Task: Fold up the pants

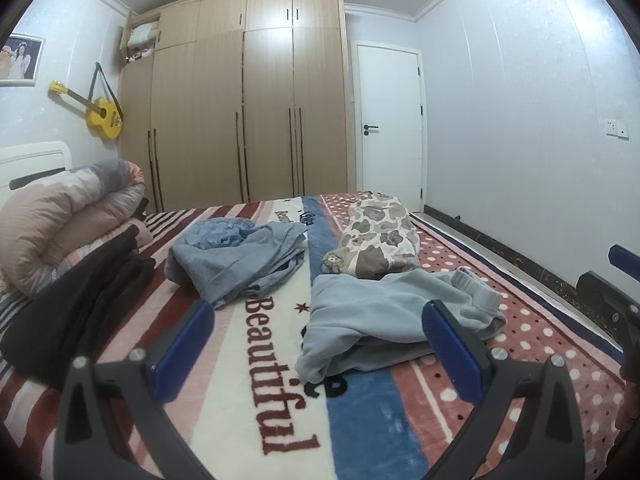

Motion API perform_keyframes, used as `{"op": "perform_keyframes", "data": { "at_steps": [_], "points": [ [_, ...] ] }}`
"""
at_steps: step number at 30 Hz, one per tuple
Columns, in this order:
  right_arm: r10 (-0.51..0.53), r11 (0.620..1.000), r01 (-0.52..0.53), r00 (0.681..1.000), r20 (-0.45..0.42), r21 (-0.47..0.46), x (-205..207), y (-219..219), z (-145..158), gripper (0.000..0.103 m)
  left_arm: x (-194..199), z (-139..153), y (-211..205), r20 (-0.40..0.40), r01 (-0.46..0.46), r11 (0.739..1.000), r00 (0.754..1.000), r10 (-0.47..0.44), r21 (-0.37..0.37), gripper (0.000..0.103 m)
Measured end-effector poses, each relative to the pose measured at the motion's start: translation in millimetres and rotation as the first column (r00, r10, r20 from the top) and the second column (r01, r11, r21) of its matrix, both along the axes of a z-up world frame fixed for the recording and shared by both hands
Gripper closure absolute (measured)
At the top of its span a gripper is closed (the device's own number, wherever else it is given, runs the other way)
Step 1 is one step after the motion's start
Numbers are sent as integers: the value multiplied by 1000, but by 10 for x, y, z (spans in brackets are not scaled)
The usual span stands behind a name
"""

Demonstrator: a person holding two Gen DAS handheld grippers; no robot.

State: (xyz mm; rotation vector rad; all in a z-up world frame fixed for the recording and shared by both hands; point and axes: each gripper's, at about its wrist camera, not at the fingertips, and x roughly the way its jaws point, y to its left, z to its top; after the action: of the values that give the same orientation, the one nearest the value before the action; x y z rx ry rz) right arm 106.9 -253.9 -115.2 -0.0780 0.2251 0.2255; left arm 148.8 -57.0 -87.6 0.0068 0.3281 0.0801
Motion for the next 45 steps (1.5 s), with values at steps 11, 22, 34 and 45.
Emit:
{"op": "perform_keyframes", "data": {
  "at_steps": [11,22,34,45],
  "points": [
    [3,1000,-3,1000,1,-1,11,5,6,1,-1,-24,9,-4,3,1000,1000,-3,-4,1],
    [2,1000,-2,1000,-3,-2,30,-2,8,1,-14,-26,31,-5,5,1000,1000,-5,-13,1],
    [-3,1000,3,1000,-16,-3,38,-20,20,1,-50,27,28,-4,11,999,1000,-11,-30,1],
    [-15,1000,15,1000,-6,-6,-27,-48,91,1,-91,65,18,-2,9,999,1000,-10,-33,1]
  ]
}}
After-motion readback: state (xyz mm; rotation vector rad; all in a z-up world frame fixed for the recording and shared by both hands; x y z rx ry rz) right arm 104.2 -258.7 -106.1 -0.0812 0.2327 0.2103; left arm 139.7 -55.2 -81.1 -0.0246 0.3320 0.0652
